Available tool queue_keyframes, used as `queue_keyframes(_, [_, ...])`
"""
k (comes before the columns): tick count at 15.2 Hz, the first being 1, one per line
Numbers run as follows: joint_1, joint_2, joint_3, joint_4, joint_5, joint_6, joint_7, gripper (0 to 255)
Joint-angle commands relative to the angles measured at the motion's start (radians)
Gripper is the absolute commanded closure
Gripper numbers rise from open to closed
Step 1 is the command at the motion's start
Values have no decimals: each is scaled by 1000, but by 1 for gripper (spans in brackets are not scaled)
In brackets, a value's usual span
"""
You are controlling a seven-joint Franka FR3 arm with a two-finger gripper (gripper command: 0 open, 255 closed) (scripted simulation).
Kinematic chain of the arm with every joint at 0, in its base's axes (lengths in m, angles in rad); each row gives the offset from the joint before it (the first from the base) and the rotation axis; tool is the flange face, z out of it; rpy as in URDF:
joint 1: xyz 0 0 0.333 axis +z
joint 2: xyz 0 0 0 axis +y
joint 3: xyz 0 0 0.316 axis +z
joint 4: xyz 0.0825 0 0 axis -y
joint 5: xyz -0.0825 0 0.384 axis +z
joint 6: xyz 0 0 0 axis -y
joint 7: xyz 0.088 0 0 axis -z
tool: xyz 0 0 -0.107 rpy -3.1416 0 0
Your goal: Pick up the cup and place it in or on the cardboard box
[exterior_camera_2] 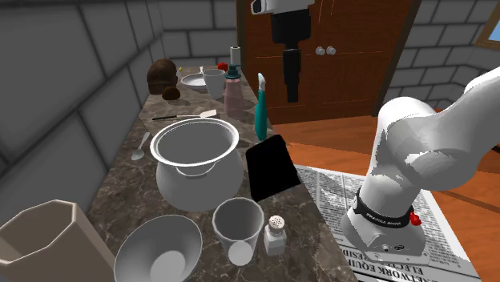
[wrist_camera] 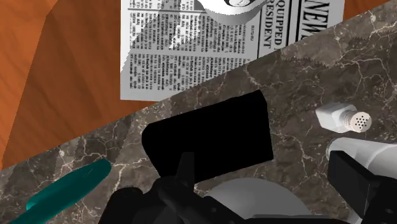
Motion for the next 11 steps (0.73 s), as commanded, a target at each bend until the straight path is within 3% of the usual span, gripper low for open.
queue_keyframes(1, [0, 0, 0, 0, 0, 0, 0, 0])
queue_keyframes(11, [78, 103, 151, -151, 175, 285, 181, 0])
